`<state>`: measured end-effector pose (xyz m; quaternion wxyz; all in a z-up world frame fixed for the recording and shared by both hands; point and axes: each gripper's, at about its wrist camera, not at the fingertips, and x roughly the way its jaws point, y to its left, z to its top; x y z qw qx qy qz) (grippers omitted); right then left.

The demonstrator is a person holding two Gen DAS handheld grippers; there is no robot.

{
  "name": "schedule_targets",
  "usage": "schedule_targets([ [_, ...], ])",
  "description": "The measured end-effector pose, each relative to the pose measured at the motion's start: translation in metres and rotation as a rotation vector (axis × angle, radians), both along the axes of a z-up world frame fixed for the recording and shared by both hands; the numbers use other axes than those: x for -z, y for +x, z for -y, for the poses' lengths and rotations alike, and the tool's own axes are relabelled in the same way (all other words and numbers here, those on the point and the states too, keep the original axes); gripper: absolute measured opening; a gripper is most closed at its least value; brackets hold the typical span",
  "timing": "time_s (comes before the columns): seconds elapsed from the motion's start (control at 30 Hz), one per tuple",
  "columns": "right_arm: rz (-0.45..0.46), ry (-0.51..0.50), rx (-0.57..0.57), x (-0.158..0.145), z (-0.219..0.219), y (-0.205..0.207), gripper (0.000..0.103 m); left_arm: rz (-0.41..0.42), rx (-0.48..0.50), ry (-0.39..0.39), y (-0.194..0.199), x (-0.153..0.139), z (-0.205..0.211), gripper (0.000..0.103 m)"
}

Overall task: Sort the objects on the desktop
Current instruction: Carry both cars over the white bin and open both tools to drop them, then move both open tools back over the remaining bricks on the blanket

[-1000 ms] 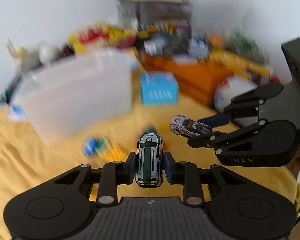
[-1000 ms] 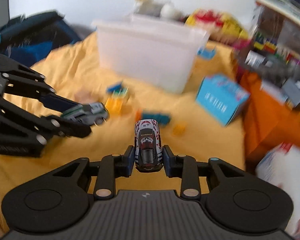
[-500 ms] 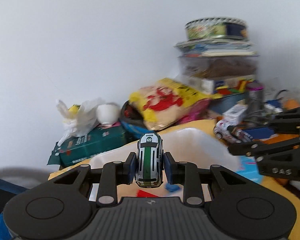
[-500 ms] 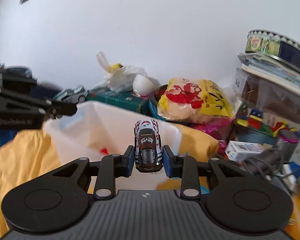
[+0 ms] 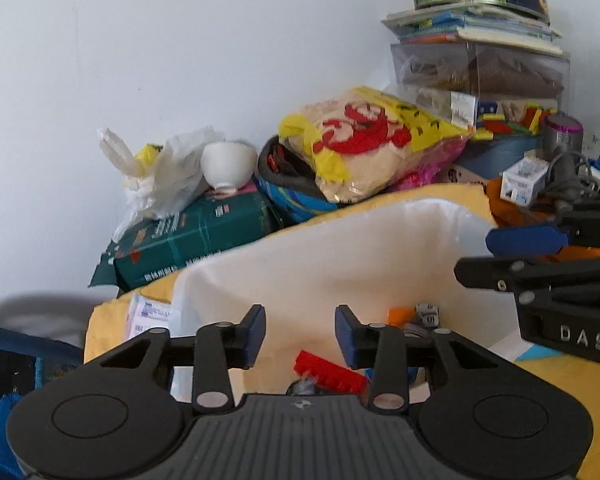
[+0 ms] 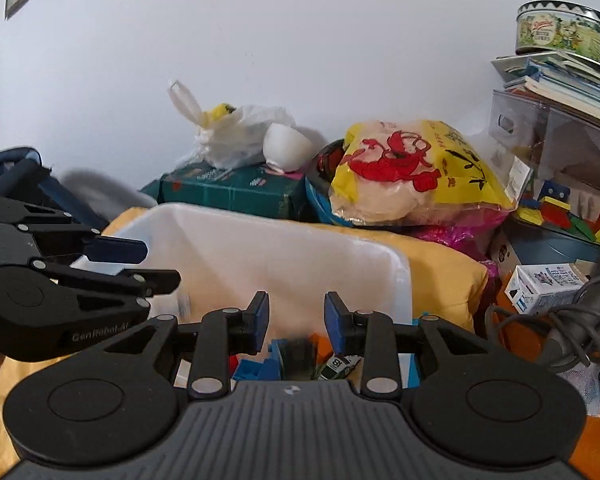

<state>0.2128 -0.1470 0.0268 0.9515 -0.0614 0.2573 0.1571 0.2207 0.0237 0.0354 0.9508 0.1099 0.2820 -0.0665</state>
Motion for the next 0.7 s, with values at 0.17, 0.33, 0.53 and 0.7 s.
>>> schedule_targets([
  [0.17, 0.033, -0.001, 0.002, -0.008, 0.003, -0.014, 0.035, 0.047, 0.001, -0.037, -0.017, -0.017, -0.003, 0.049],
  [0.33, 0.046, 0.043, 0.009, -0.015, 0.012, -0.037, 0.040, 0.094, 0.038, -0.064, -0.058, -0.029, 0.000, 0.058],
  [0.53, -0.006, 0.063, 0.007, -0.002, 0.028, -0.076, 0.045, 0.043, 0.053, -0.079, -0.105, -0.009, 0.009, 0.064],
  [0.7, -0.135, 0.058, 0.000, 0.028, 0.038, -0.110, 0.046, -0.036, 0.083, -0.084, -0.147, 0.032, 0.020, 0.064],
])
